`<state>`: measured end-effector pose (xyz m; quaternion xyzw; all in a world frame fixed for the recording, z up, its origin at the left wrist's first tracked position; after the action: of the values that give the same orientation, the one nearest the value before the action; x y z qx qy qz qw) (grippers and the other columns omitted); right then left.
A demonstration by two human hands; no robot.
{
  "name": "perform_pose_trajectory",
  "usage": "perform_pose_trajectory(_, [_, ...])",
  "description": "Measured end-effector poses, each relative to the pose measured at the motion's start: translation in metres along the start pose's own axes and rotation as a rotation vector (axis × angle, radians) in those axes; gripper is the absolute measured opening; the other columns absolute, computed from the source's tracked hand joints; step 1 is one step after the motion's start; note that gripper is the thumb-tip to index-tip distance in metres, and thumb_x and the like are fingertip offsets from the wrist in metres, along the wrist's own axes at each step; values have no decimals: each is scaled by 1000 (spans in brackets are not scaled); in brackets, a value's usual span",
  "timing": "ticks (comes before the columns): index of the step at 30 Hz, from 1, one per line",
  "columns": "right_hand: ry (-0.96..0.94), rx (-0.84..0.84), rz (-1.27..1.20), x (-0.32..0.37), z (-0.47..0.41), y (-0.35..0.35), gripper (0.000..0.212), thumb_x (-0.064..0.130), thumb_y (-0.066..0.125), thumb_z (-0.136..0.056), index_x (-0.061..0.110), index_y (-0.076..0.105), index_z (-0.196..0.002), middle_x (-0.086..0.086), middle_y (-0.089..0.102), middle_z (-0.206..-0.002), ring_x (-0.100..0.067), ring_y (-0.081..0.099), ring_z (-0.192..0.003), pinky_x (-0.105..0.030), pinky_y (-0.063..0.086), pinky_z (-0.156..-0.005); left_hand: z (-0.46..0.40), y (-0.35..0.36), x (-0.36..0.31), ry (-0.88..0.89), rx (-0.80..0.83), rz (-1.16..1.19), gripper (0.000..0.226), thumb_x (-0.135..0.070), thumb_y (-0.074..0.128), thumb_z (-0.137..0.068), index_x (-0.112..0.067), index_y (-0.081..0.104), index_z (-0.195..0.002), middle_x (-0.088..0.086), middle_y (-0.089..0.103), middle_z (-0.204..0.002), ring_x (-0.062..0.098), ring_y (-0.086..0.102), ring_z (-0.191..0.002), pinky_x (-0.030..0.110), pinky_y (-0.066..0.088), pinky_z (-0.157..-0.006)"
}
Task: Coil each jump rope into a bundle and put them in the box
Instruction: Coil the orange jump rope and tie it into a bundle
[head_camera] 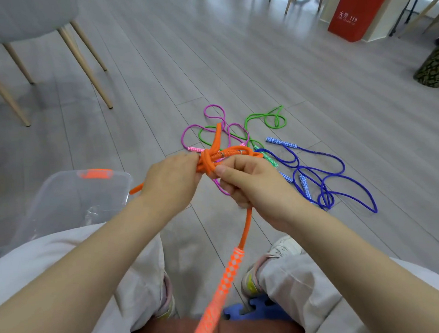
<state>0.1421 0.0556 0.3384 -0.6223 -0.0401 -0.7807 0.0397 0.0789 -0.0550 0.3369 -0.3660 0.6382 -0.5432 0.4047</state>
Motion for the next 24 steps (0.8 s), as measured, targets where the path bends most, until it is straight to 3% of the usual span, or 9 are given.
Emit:
perform_pose_trajectory(3, [-50, 118, 46, 3, 4, 16, 15, 8, 52, -97, -5, 58, -96, -4, 52, -64, -8, 34, -46, -18, 26, -44, 3, -7, -8, 44, -12, 19, 16, -20, 42, -93, -27, 49, -105, -5, 57, -102, 24, 59, -97, 32, 39, -65])
perform_pose_trajectory(6, [-110, 111, 23, 2, 3, 22, 13, 5, 52, -98, 9, 58, -87, -5, 53, -64, -6, 36, -45, -15, 30, -45, 9, 1, -25, 97, 50, -48, 19, -14, 40, -92, -23, 48, -107, -4, 58, -109, 22, 59, -103, 31, 41, -72])
perform_pose_trajectory(9, [-106, 152, 14, -3, 2, 26, 14, 3, 51, -98, 11, 56, -87, -6, 52, -64, -5, 36, -45, -14, 29, -44, 12, 9, -30, 116, 82, -5, 17, -18, 45, -90, -21, 49, -106, -3, 59, -108, 21, 59, -102, 31, 47, -79])
perform_pose_trajectory(12, [-26, 270, 40, -13, 3, 29, 13, 5, 52, -97, 11, 56, -87, -6, 52, -64, -9, 33, -47, -17, 25, -45, 3, 2, -17, 115, 90, 259, 4, -28, 50, -90, -29, 50, -94, -7, 61, -90, 23, 61, -90, 32, 45, -68])
perform_pose_trajectory(15, [69, 326, 125, -34, -4, 23, 15, 14, 53, -98, 16, 64, -88, -1, 48, -63, -12, 28, -51, -22, 20, -48, -5, -12, -5, 135, 112, 428, 9, -31, 48, -96, -28, 57, -99, -9, 63, -83, 16, 60, -80, 22, 43, -64])
perform_pose_trajectory(19, [155, 376, 96, -62, -12, 20, 22, 23, 48, -101, 16, 66, -91, 4, 33, -59, -9, 22, -50, -23, 16, -47, 6, -26, -9, 289, 197, 395, 9, -27, 48, -96, -25, 56, -100, -13, 58, -82, 7, 56, -81, 14, 39, -66])
perform_pose_trajectory(21, [89, 348, 204, -67, -18, 13, 18, 19, 52, -99, 13, 65, -87, 6, 45, -59, -5, 35, -51, -20, 28, -47, 18, -20, -12, 352, 304, 340, 8, -30, 48, -97, -29, 55, -98, -15, 58, -88, 3, 54, -84, 16, 38, -71])
perform_pose_trajectory(22, [58, 329, 236, -67, -20, 10, 13, 14, 56, -95, 6, 66, -90, -1, 55, -65, -3, 43, -56, -19, 37, -51, 24, -14, -14, 380, 358, 309, 7, -32, 47, -97, -30, 53, -96, -16, 57, -88, 2, 52, -83, 18, 38, -73])
perform_pose_trajectory(24, [41, 311, 283, -74, -29, 5, 27, 10, 59, -86, -14, 60, -97, -30, 59, -80, -10, 53, -72, -29, 46, -66, 35, -4, -24, 456, 418, 237, 7, -32, 46, -97, -30, 48, -91, -15, 51, -83, 3, 49, -79, 18, 37, -73])
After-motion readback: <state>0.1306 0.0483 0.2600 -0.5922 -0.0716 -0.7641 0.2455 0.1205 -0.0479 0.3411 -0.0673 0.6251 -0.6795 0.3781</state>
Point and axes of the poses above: each hand's wrist, its own z-axis away from the middle knuckle, its own y-axis out of the palm, x = y × z, the point moved 9 cm from there along -z, towards the middle knuckle
